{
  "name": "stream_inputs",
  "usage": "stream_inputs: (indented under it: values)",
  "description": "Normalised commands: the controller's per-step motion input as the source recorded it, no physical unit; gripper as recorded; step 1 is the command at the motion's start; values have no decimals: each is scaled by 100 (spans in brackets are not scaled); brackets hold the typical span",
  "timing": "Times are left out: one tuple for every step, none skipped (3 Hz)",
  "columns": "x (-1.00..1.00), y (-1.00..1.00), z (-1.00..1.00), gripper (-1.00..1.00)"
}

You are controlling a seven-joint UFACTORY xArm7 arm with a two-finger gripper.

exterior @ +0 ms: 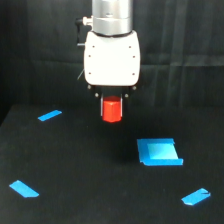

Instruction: Pick up the red object from the table

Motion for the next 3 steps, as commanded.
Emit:
stream_inputs:
  values:
    - [2, 15, 0, -100]
    - [13, -7, 2, -100]
    - [7, 1, 9, -100]
